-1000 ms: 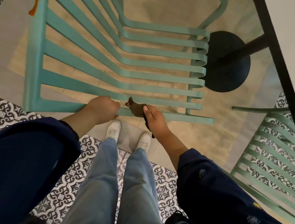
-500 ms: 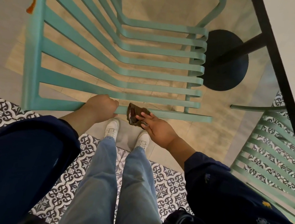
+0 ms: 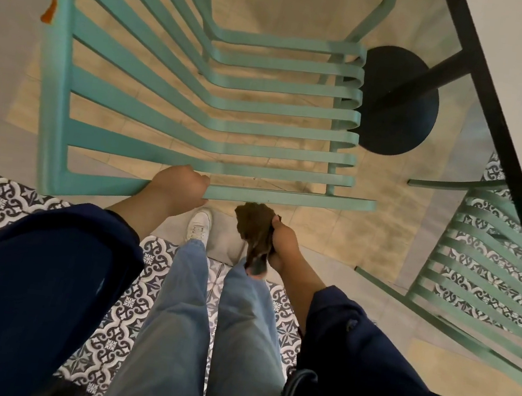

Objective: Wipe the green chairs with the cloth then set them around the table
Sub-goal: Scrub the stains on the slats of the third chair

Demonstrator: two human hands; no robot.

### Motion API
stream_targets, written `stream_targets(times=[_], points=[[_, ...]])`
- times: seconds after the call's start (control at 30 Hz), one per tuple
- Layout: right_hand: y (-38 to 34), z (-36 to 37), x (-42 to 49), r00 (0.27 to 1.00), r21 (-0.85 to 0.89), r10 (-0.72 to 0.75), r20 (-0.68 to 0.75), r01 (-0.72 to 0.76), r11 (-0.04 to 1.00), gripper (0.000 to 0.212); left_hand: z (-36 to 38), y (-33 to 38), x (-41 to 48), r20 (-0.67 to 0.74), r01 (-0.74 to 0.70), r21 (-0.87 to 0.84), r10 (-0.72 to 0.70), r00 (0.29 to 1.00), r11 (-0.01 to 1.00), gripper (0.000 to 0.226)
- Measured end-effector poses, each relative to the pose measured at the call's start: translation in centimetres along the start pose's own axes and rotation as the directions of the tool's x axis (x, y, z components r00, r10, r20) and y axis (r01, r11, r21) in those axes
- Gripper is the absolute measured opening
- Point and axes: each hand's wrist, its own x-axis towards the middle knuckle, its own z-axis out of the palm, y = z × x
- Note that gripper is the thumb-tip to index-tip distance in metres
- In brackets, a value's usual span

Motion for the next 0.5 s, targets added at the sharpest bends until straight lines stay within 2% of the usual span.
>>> stream_targets(times=[0.07,0.23,0.4,0.5], points=[[-0.8,1.6,-0.4,0.999,0.103,-0.015,0.041,0.011,0.995,0.042,-0.1,0.1,-0.1,-0.006,0.004,0.007,-0.004,1.0,1.0,0.042],[-1.1,2.8,-1.0,0.999,0.176,0.025,0.035,-0.03,0.984,0.043,-0.2,0.1,-0.1,-0.003,0.006,0.027,-0.006,1.0,1.0,0.041],[-0.8,2.6,-1.2,0.997,0.156,0.013,0.075,-0.024,0.987,0.042,-0.2,0.1,0.0,-0.003,0.004,0.016,-0.004,1.0,1.0,0.041],[-1.1,2.4,-1.4,0.989,0.118,0.0,0.146,-0.018,0.993,0.043,-0.2,0.1,-0.1,-0.012,0.013,0.003,-0.013,1.0,1.0,0.041]])
